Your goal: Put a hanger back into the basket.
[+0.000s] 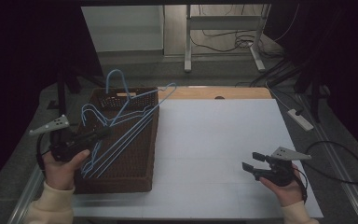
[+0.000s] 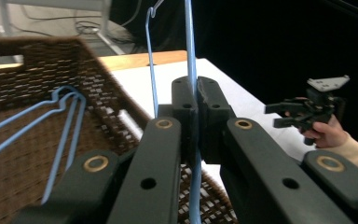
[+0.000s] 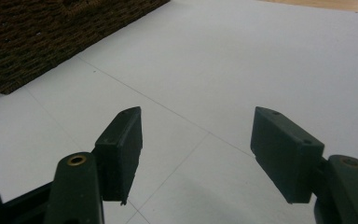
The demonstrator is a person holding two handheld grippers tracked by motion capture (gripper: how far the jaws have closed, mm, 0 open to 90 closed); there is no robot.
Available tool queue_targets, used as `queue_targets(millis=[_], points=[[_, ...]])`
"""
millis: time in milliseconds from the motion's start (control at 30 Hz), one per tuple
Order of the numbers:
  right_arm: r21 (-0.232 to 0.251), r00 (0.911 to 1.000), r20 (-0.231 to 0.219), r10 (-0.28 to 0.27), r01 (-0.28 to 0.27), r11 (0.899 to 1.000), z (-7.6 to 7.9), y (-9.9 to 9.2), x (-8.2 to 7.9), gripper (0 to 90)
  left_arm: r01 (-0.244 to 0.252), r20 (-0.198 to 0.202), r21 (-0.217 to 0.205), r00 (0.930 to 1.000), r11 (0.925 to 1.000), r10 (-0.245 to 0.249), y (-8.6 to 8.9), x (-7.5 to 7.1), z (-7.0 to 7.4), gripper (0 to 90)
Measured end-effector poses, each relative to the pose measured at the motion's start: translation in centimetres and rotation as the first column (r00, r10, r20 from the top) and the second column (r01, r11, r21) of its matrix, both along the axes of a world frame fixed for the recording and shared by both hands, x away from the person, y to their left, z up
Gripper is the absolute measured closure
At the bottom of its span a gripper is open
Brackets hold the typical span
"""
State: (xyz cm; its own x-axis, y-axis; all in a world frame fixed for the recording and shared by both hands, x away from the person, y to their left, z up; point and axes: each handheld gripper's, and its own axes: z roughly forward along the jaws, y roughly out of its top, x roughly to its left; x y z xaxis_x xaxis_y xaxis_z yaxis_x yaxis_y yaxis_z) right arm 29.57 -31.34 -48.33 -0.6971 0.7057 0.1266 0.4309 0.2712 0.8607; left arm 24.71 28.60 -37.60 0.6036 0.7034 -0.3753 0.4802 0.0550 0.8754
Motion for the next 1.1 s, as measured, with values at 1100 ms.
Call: queue_targets(millis=[1100], points=[[-0.028,0.9999,-0.010,0.010,-0.010,1.000,-0.3,0.6,0.2,34.2,-0.031,-0.242,0.122,0.9685,0.9920,0.060,2.7,4.2,-4.8,86.5]])
